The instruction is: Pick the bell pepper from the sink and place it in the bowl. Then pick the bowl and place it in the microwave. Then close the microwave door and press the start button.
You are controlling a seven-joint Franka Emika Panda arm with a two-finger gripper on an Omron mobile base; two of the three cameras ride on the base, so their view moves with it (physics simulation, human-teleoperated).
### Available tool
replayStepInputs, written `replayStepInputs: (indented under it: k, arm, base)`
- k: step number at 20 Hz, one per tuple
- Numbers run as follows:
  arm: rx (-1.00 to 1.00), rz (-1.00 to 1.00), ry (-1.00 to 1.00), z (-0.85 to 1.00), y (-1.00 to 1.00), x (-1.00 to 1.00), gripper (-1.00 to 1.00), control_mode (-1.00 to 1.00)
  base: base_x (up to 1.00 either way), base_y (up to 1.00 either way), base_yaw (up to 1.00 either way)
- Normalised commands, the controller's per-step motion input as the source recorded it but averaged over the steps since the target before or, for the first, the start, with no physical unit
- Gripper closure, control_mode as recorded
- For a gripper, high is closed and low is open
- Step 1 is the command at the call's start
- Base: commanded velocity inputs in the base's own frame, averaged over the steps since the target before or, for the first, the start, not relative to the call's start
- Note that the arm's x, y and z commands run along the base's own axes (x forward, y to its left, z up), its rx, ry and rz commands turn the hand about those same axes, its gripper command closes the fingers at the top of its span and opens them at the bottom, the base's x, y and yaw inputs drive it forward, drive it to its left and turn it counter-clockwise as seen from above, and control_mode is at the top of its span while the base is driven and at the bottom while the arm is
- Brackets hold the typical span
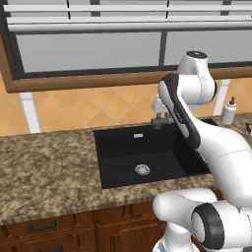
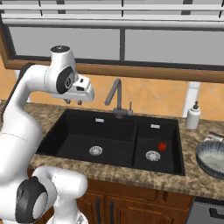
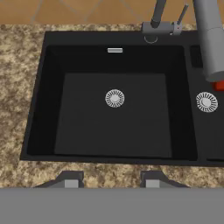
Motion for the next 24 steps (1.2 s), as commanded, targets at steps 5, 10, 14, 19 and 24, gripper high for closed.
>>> replayStepInputs:
  k: [5, 10, 14, 19, 24]
  arm:
    - [0.06, -0.06, 0.07, -0.05, -0.41, 0.03, -1.0, -1.0]
    - [0.01, -0.28, 0.13, -0.14, -0.83, 0.14, -1.0, -1.0]
    - [0.03, -0.3, 0.13, -0.18, -0.9, 0.1, -1.0, -1.0]
    - [0.01, -0.21, 0.16, -0.28, -0.99, 0.0, -1.0, -1.0]
    - [0.03, -0.25, 0.12, -0.75, -1.0, 0.0, -1.0, -1.0]
  base:
    - [0.0, 0.0, 0.0]
    - [0.0, 0.0, 0.0]
    - [0.0, 0.0, 0.0]
    - [0.0, 0.0, 0.0]
    - [0.0, 0.0, 0.0]
